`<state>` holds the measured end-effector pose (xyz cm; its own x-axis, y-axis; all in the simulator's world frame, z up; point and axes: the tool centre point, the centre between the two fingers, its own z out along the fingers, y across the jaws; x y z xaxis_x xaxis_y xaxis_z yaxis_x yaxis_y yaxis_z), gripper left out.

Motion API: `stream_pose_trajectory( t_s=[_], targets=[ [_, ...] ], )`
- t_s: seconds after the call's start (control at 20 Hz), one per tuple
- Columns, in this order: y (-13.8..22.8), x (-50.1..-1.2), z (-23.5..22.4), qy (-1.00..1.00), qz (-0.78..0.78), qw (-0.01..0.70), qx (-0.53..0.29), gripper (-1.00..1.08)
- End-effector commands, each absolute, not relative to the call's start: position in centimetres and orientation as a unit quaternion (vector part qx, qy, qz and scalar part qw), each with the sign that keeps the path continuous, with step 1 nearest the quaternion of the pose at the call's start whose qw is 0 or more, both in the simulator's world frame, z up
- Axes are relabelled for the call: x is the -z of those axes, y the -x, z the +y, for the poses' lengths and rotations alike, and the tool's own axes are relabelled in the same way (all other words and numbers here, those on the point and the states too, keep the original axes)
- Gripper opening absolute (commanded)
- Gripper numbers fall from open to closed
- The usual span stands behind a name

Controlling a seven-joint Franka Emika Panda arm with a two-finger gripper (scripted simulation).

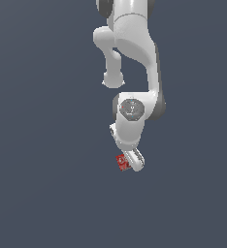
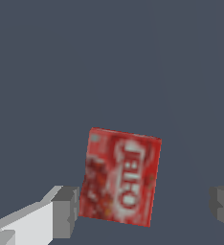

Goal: Pick up the object and move it to a goal position.

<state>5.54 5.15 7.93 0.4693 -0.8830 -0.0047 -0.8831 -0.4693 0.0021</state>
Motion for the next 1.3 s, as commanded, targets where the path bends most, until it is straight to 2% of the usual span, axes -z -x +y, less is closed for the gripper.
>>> stream_pose_trajectory(
  t_s=[0.0, 0.85, 1.25],
  targets=[
    [-5.8, -7.5, 5.5, 0.844, 0.536, 0.000, -0.002, 1.00],
    [-6.2, -6.2, 6.4, 0.817, 0.577, 0.000, 0.000, 1.00],
    [-6.1, -2.6, 6.4, 0.815, 0.579, 0.000, 0.000, 1.00]
  ],
)
